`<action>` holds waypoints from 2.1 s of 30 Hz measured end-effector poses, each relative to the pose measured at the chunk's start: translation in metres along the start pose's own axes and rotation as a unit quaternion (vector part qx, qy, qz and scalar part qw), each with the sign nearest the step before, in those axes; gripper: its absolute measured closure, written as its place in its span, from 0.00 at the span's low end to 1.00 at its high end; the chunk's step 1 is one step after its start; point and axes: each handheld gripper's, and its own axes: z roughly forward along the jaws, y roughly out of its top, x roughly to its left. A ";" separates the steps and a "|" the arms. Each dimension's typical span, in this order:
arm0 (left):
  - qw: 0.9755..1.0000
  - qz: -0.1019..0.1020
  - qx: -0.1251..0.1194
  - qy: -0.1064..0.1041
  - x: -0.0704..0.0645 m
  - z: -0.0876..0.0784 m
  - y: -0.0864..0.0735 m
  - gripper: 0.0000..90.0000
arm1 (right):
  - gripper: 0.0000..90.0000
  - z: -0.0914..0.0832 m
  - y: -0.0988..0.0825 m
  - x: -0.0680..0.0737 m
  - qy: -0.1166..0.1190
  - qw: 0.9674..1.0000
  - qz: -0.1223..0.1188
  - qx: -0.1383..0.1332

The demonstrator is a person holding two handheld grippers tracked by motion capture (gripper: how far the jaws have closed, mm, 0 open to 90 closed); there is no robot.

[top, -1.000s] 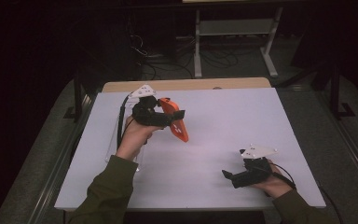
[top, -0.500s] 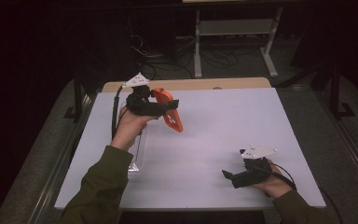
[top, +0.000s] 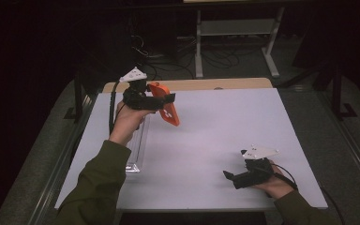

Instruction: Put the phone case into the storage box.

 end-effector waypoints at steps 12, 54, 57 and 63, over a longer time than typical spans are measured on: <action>0.999 -0.011 -0.005 0.037 0.015 -0.002 0.000 0.17 | 0.00 0.000 0.000 0.000 0.000 1.000 0.001 0.000; 0.975 -0.031 0.003 0.220 0.064 -0.019 -0.004 0.17 | 0.00 0.000 0.000 -0.001 0.000 1.000 -0.001 -0.001; 0.973 -0.033 0.008 0.230 0.069 -0.019 -0.006 0.17 | 0.00 0.000 0.000 -0.001 0.000 1.000 0.000 -0.001; 0.968 -0.040 0.015 0.247 0.076 -0.017 -0.009 0.17 | 0.00 0.000 0.000 0.000 0.001 1.000 0.006 0.001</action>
